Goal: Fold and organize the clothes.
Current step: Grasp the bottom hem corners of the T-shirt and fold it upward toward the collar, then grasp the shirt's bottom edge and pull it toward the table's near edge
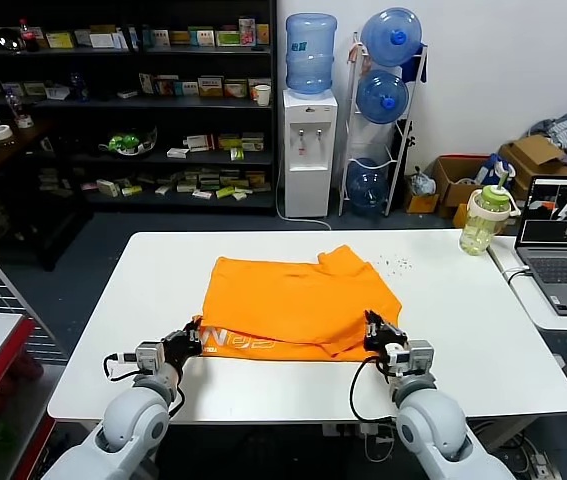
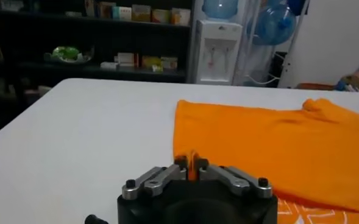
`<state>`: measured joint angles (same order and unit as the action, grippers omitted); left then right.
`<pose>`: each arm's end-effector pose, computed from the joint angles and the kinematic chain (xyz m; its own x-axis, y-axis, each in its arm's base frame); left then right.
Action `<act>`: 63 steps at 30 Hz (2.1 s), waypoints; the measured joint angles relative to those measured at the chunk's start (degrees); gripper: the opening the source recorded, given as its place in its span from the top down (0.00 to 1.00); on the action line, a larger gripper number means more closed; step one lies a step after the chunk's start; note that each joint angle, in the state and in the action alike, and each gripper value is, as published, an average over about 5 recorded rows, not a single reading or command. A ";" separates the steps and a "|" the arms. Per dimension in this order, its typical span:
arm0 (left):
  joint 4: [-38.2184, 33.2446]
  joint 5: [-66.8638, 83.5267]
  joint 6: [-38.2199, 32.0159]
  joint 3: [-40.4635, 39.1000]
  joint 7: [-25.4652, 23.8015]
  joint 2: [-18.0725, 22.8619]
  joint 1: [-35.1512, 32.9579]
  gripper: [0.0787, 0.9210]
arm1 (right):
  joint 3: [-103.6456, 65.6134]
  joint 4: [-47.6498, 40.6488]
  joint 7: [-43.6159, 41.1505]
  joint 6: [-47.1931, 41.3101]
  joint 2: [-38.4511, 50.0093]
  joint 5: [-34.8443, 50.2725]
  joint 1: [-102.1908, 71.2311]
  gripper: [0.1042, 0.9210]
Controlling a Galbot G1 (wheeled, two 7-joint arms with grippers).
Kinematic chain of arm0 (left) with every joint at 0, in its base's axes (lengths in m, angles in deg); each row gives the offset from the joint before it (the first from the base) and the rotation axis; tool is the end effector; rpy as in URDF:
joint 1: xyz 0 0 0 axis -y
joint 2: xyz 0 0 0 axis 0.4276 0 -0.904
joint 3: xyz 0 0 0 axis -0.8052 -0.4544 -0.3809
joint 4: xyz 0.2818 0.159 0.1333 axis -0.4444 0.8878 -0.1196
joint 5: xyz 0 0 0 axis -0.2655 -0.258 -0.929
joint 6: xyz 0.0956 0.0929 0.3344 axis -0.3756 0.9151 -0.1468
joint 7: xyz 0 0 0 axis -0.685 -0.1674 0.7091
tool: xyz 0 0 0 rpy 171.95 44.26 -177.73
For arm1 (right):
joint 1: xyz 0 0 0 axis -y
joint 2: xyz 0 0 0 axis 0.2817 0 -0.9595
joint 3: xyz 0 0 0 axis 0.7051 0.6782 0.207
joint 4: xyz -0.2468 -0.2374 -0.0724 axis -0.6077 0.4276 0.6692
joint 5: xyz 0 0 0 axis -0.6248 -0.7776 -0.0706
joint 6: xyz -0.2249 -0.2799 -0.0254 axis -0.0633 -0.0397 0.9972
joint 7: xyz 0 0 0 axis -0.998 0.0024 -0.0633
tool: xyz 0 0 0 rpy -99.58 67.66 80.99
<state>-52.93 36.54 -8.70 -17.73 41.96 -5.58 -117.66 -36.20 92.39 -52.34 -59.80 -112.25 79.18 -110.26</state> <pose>0.3148 0.0418 -0.3298 -0.9009 0.0695 0.4285 0.0515 0.9972 -0.0534 0.3126 -0.0143 -0.3115 -0.9188 -0.1092 0.3792 -0.0904 0.9936 0.0670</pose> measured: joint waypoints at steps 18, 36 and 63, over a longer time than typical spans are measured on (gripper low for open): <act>-2.29 0.30 1.08 1.87 -0.97 -1.17 -5.85 0.18 | -7.04 0.65 -7.50 2.09 6.26 -1.39 -8.94 0.13; -1.10 2.39 1.28 1.50 -2.14 0.11 -6.30 0.12 | -8.34 -1.77 -10.95 0.33 5.88 1.73 -10.82 0.20; -1.07 2.25 1.11 1.56 -1.13 0.40 -6.52 0.87 | -10.25 0.73 -8.37 -0.48 7.73 5.10 -13.26 0.98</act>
<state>-54.00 38.79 -7.59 -16.16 40.83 -5.18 -124.18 -46.46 93.12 -60.71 -60.28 -104.53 84.28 -123.52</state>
